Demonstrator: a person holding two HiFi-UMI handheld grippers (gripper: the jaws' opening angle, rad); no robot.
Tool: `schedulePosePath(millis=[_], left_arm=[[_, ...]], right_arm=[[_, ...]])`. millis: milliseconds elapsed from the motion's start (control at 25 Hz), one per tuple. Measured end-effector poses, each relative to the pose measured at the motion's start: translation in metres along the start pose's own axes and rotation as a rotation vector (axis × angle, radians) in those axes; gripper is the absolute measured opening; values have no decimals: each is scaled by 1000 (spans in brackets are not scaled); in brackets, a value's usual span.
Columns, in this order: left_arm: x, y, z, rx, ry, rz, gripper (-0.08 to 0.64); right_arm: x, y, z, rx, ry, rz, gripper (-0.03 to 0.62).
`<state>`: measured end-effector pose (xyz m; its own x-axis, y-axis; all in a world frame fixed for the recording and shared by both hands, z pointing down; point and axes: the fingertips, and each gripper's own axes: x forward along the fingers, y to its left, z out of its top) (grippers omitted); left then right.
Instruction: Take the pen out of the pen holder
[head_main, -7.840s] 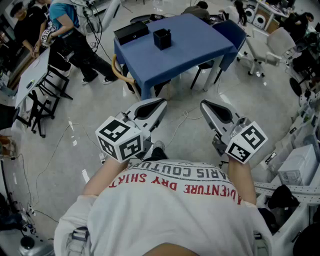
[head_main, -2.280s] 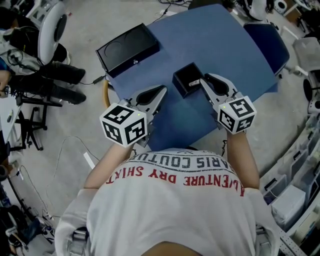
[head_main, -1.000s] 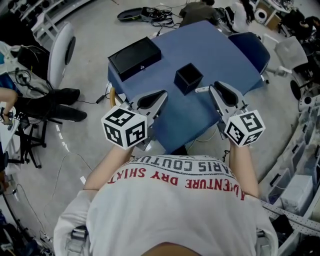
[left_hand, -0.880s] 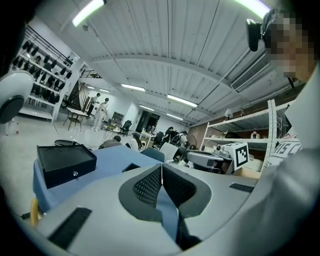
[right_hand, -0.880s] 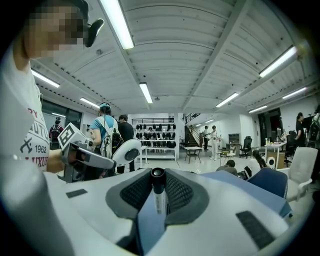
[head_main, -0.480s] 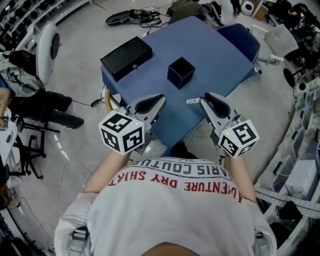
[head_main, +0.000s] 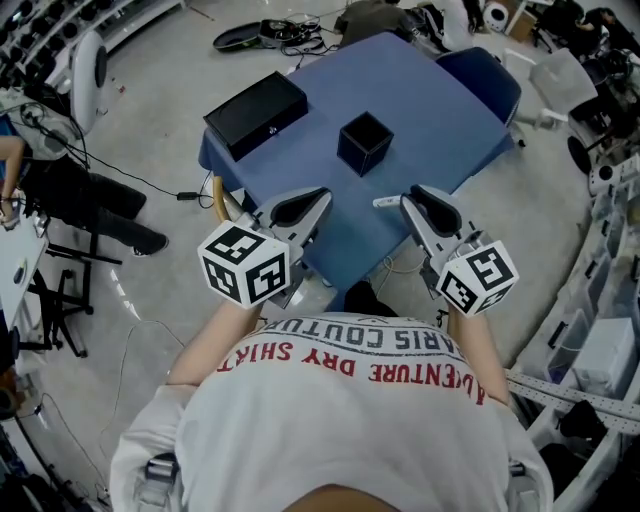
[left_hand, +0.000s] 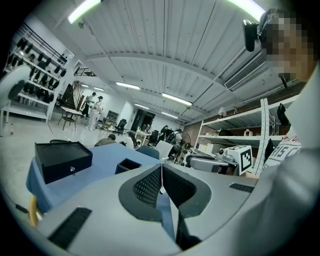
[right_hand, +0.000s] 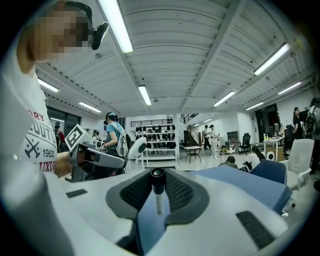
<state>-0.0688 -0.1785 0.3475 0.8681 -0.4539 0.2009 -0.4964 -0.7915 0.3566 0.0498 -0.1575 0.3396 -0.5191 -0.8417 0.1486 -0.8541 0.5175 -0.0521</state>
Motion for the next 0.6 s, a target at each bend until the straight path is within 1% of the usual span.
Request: schedulePosePath(millis=[600], left_arm=[[4, 6, 0, -4, -1, -4, 29]], right_arm=[[4, -10, 0, -14, 9, -30, 91]])
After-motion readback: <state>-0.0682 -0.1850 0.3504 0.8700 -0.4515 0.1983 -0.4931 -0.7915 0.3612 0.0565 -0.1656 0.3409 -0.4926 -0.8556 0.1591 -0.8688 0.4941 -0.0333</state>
